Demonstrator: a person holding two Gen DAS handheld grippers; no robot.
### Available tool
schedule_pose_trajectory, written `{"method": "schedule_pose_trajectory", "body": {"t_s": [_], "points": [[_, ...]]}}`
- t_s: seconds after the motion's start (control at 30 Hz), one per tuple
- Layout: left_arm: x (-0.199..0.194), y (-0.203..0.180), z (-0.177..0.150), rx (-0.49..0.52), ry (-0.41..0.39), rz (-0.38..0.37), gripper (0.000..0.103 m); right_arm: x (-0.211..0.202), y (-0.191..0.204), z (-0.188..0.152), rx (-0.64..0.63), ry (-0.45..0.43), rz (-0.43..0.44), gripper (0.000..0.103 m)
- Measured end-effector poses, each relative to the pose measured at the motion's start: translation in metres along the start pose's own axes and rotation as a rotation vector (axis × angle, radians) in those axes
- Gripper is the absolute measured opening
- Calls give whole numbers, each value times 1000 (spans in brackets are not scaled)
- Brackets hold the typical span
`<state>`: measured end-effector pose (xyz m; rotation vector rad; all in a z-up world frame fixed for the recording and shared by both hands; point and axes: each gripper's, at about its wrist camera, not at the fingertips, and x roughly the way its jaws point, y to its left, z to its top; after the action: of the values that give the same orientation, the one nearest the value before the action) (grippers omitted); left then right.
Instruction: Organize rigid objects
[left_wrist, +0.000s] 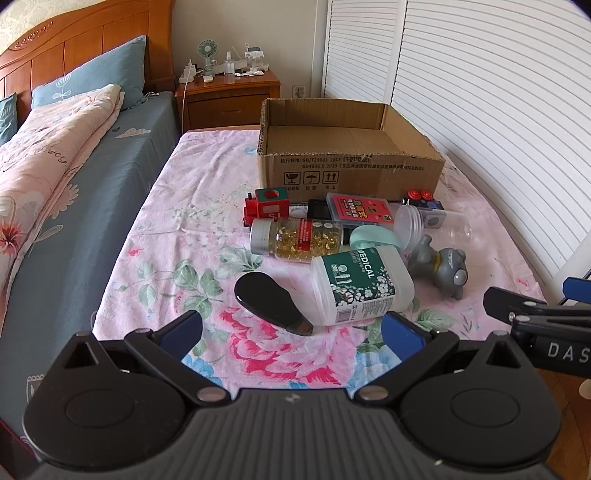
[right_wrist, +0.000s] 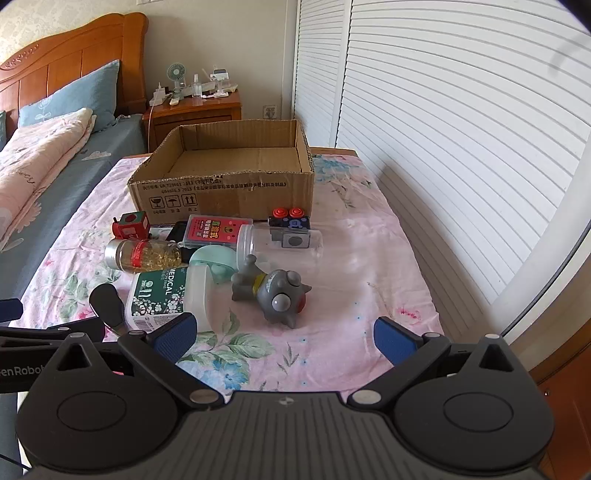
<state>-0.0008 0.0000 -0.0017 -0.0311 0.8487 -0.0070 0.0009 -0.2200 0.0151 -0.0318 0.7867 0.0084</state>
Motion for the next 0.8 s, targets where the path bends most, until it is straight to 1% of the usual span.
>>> {"method": "schedule_pose_trajectory", "body": {"t_s": [0.8], "points": [[0, 0, 1, -2, 4, -1, 102, -4, -1, 0, 0, -2, -2, 103]]}}
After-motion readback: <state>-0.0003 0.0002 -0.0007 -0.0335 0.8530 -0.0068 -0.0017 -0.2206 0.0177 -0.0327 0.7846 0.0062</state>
